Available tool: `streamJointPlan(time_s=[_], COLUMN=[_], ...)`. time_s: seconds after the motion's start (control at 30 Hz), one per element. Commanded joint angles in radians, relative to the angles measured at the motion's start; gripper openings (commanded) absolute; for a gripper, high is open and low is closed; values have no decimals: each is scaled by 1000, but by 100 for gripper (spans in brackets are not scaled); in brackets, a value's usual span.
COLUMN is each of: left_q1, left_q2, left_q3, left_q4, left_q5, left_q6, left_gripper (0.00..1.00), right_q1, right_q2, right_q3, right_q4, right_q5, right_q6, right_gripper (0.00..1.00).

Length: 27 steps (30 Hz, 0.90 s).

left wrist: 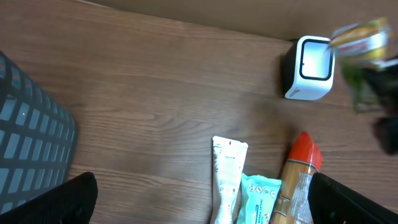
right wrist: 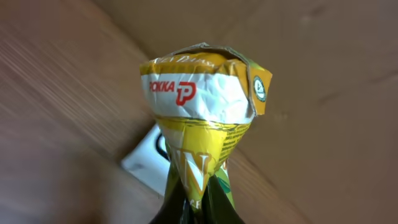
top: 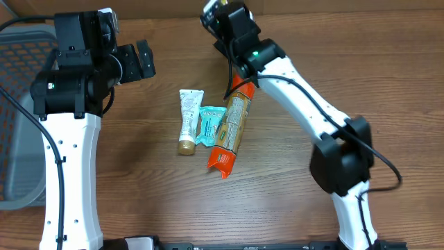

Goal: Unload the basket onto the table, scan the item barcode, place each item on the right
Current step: 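Lift the Pokka packet and hold it in front of the scanner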

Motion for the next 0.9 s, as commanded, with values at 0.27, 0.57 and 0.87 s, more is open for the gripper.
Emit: streamJointPlan(time_s=[0.27, 0.57, 0.87], left_q1=[-1, -1, -1], left_q2=[9, 9, 9], left_q3=[6, 6, 6], left_q4=[4, 4, 4], left_q5=[-6, -6, -6], left_q6=[2, 2, 2], left_gripper=[100, 100, 100], right_q1=[-78, -96, -137], right_q2=[140, 148, 165], right_q3=[29, 26, 26], right_q4=[306, 332, 340], right_q5=[-70, -200, -212], right_q6=[-413, -417, -424], right_gripper=[4, 4, 4])
